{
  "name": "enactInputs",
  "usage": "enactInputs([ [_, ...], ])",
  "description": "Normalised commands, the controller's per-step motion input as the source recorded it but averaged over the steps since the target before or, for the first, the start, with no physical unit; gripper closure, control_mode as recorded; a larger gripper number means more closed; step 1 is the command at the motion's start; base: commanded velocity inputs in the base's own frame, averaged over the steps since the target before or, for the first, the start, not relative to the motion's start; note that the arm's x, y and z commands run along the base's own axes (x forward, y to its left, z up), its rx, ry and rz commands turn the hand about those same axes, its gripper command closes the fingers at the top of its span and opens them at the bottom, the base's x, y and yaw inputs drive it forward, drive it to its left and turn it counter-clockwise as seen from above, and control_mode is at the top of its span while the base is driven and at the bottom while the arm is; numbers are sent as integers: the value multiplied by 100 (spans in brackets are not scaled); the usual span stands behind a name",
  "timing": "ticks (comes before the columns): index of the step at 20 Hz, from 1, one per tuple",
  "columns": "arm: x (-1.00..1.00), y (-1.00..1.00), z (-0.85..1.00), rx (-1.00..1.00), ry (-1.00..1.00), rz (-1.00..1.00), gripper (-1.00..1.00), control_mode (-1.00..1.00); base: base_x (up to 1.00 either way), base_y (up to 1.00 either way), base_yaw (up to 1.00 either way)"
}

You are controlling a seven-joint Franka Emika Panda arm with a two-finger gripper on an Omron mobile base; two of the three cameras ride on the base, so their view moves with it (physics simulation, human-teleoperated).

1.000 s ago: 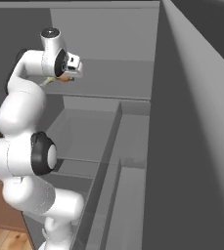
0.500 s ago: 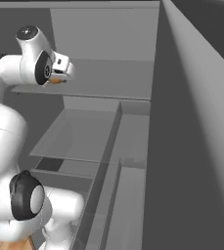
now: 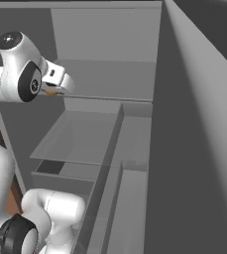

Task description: Open the fridge, remove the tangerine, carrot, and fish, and place them on any counter.

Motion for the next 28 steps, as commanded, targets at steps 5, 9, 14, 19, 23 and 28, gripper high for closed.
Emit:
enactInputs([
  [5, -14, -4, 0, 0, 5, 0, 100, -100, 0, 0, 0],
  [9, -5, 0, 0, 0, 2, 0, 100, 100, -17, 1, 0],
  [14, 0, 0, 0, 0, 0, 0, 100, 100, -57, 35, 0],
  [19, 0, 0, 0, 0, 0, 0, 100, 100, -33, 73, 0],
  [23, 0, 0, 0, 0, 0, 0, 100, 100, 0, 100, 0],
  [28, 0, 0, 0, 0, 0, 0, 100, 100, 0, 98, 1],
])
